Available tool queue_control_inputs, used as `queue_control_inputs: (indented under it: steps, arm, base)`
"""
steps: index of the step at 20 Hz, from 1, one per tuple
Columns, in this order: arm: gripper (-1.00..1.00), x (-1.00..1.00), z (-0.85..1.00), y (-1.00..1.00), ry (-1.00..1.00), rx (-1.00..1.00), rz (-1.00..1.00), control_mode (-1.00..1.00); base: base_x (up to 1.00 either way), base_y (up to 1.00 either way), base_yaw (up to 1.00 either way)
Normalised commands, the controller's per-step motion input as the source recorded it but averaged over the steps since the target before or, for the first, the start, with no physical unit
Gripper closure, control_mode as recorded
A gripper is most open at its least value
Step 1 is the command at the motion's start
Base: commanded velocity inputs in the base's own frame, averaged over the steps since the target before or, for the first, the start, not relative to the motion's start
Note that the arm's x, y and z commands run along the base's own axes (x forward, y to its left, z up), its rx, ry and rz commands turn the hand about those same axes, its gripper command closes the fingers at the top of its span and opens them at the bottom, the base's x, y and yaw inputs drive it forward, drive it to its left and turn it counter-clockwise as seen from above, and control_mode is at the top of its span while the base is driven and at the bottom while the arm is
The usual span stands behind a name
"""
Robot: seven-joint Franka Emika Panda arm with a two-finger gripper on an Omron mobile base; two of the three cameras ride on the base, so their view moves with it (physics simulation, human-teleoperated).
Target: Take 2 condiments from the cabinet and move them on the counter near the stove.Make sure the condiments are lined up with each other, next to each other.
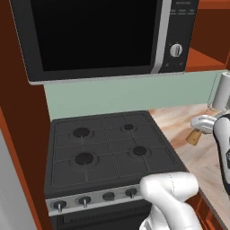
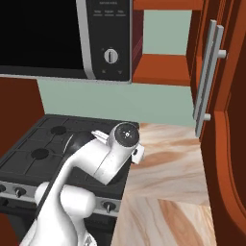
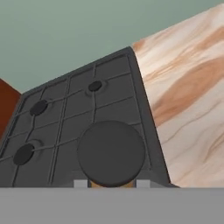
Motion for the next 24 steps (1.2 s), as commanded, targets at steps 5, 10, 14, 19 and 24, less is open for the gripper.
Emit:
queue_control_inputs:
  steps: [5,10,14,19,24]
  arm:
    - [1.0,0.84,-0.64,-0.14,0.01,-0.16,0.04,-1.0]
    - [1.0,0.68,-0.57,-0.37,0.06,-0.29,0.14,-1.0]
    - [1.0,0.5,-0.5,-0.53,0.0,-0.16,0.26,-1.0]
    - [1.0,0.3,-0.39,-0.48,0.0,-0.05,0.35,-1.0]
    - [1.0,0.02,-0.28,-0.28,-0.05,-0.04,0.28,-1.0]
  base:
    - [0.0,0.0,0.0]
    - [0.0,0.0,0.0]
    - [0.0,0.0,0.0]
    - [0.0,0.0,0.0]
    - [0.0,0.0,0.0]
